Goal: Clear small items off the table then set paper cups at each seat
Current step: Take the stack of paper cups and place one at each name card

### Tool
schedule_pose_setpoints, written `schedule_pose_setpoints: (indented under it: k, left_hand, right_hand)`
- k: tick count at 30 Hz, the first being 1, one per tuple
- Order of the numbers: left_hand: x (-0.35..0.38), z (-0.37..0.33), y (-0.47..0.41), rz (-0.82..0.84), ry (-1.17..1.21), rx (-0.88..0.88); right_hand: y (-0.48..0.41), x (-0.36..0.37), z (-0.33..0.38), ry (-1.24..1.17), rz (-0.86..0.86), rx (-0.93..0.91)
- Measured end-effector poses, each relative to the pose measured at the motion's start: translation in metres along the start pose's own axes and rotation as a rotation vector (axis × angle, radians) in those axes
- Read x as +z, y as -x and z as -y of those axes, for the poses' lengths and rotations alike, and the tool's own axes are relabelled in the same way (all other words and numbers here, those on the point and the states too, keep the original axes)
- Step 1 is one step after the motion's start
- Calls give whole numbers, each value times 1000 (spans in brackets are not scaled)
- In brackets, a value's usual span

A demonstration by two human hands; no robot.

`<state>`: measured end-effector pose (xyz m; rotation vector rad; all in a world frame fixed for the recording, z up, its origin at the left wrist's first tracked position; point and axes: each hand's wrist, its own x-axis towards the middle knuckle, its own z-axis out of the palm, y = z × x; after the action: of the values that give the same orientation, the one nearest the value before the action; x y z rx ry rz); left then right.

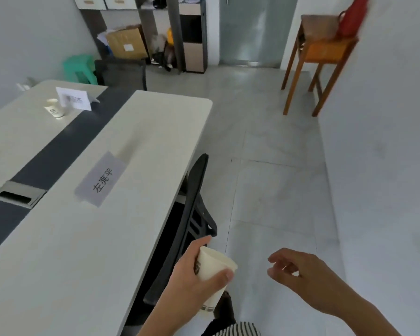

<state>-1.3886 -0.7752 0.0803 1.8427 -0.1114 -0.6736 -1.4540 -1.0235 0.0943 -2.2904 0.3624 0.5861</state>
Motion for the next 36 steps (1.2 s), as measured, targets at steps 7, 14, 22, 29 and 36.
schedule_pose_setpoints:
  k: [7, 14, 22, 29, 36]
  left_hand:
    - [15, -89, -118, 95, -43, 62]
    - [44, -125, -224, 28, 17, 10]
    - [84, -198, -336, -121, 12, 7]
    - [56, -214, -390, -310, 88, -56]
    - [-16, -215, -464, -455, 136, -65]
  right_hand:
    - [-50, -94, -20, -123, -191, 74]
    - [-124, -171, -59, -135, -110, 108]
    - [-248, -305, -79, -76, -92, 26]
    - [-362, -370, -31, -29, 0, -127]
    - [-473, -378, 46, 64, 124, -229]
